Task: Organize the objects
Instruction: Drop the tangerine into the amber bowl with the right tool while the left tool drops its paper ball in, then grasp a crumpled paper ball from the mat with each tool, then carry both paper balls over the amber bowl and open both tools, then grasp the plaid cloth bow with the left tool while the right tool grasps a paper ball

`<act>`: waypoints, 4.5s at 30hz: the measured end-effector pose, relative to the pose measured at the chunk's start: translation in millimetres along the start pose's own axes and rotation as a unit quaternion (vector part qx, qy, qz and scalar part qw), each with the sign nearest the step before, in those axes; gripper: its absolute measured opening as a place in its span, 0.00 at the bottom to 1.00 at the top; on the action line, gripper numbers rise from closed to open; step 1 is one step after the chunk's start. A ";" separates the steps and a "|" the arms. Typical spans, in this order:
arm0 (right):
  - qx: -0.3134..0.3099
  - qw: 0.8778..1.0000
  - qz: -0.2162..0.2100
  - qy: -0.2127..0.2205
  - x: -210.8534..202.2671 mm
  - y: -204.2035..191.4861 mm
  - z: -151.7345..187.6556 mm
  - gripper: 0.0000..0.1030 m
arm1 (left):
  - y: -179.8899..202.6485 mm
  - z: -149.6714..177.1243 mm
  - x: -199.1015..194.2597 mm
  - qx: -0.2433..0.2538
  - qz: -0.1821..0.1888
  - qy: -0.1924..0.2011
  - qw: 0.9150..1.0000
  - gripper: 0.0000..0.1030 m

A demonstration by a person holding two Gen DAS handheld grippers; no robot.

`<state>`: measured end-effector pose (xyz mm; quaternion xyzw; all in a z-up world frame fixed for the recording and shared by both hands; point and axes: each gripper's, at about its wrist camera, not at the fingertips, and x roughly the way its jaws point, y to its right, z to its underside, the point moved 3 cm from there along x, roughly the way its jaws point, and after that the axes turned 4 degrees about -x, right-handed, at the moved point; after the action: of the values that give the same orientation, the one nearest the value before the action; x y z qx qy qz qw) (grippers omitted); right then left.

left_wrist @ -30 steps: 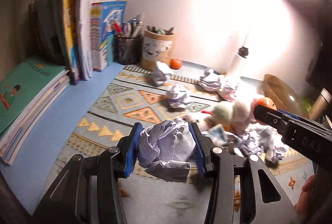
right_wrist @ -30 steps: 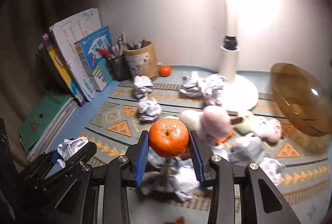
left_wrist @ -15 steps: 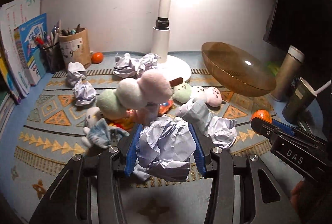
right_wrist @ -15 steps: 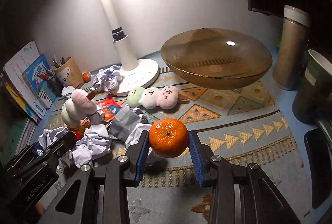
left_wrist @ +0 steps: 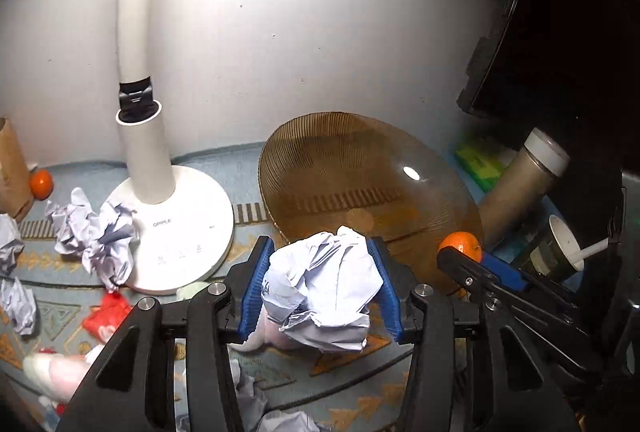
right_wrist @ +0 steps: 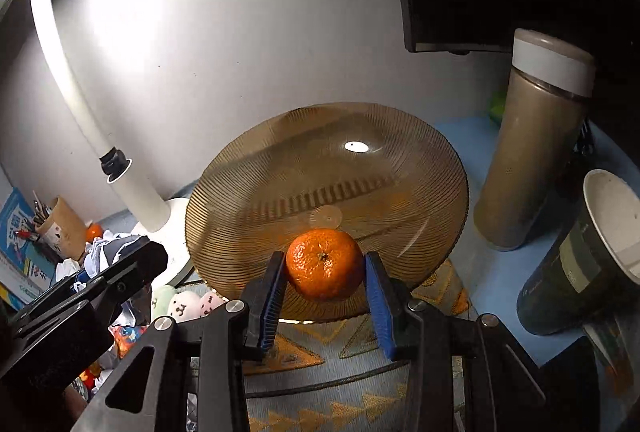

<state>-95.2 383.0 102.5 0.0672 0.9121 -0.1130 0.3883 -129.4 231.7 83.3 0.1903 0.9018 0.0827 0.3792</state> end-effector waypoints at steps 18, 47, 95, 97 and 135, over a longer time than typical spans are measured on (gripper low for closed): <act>-0.065 0.995 -0.066 0.024 -65.6 -56.9 68.1 0.65 | -37.7 32.2 -110.1 -0.005 -0.018 0.075 0.997 0.91; -0.129 0.989 -0.047 0.045 -49.9 -108.7 139.0 0.69 | -200.2 150.0 -157.3 -0.054 -0.122 0.056 0.989 0.91; -0.118 0.993 0.010 -0.003 -64.4 -95.8 120.5 0.47 | -174.5 47.4 -149.0 -0.023 -0.081 0.070 0.994 0.45; -0.114 0.993 0.015 0.004 -70.2 -90.8 117.4 0.47 | -154.2 45.9 -151.0 -0.015 -0.065 0.067 0.995 0.45; 0.010 0.998 -0.029 0.050 -50.2 9.6 0.7 0.66 | 5.3 4.6 -37.8 0.009 0.010 0.029 0.999 0.79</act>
<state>-58.1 390.3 136.8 0.0501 0.9308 -0.1303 0.3378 -100.4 221.2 106.3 0.1999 0.9112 0.0840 0.3502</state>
